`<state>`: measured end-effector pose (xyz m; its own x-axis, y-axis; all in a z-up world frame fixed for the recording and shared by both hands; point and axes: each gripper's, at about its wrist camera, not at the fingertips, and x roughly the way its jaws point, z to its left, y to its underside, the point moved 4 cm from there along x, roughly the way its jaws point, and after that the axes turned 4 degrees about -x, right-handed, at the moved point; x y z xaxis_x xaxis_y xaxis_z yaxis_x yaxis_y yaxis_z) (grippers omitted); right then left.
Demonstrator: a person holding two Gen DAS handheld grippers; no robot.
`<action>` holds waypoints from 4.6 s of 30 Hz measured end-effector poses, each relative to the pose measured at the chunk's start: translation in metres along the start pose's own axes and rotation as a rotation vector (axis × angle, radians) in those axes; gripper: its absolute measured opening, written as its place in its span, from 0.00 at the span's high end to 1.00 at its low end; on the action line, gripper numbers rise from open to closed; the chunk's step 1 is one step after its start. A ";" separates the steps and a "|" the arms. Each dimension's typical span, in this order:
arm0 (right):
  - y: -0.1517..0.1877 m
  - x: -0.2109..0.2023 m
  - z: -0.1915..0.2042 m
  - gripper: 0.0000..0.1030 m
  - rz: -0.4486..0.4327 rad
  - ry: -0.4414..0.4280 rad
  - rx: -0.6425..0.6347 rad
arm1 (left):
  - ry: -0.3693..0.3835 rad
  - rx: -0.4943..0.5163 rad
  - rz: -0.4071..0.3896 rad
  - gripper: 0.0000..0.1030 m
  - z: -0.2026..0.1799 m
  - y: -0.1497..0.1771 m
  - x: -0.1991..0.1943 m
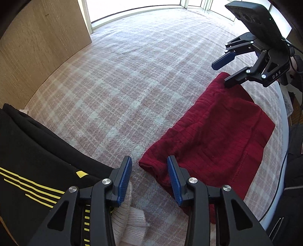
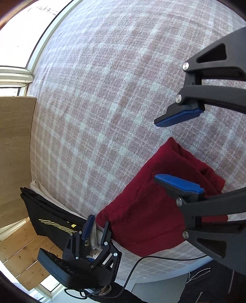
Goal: Fold clothes
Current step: 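Grasp the folded shorts' edges with both tools, then lift the folded shorts with both tools and carry them onto the black clothes stack, then lower the shorts onto the stack and open both tools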
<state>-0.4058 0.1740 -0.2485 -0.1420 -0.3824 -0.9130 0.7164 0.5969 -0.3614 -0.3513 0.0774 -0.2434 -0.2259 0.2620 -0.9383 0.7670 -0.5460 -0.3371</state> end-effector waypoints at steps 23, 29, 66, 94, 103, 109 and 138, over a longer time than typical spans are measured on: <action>0.009 0.003 -0.010 0.64 0.003 -0.087 0.068 | 0.111 -0.036 -0.055 0.90 -0.005 0.012 -0.004; 0.009 0.002 -0.005 0.70 0.029 -0.068 0.075 | 0.141 -0.114 -0.089 0.90 0.005 0.010 -0.007; -0.076 -0.153 0.121 0.84 -0.323 -0.092 -0.117 | -0.034 -0.303 -0.625 0.93 0.024 0.070 -0.237; -0.328 0.034 0.124 0.62 -0.247 0.039 -0.355 | -0.324 -0.497 -0.329 0.81 0.276 0.084 -0.137; -0.310 0.098 0.158 0.91 -0.129 0.064 -0.463 | -0.252 -0.469 -0.301 0.77 0.260 0.083 -0.098; -0.306 0.112 0.152 0.89 -0.115 0.084 -0.393 | -0.201 -0.570 -0.369 0.78 0.271 0.092 -0.097; -0.155 -0.061 0.236 0.26 -0.371 0.254 -0.157 | -0.360 -0.696 -0.573 0.26 0.053 0.122 -0.226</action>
<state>-0.3472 -0.0613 -0.0927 -0.5453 -0.4173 -0.7270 0.4767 0.5590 -0.6784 -0.2381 -0.0910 -0.0766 -0.7574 0.0191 -0.6526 0.6410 0.2116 -0.7378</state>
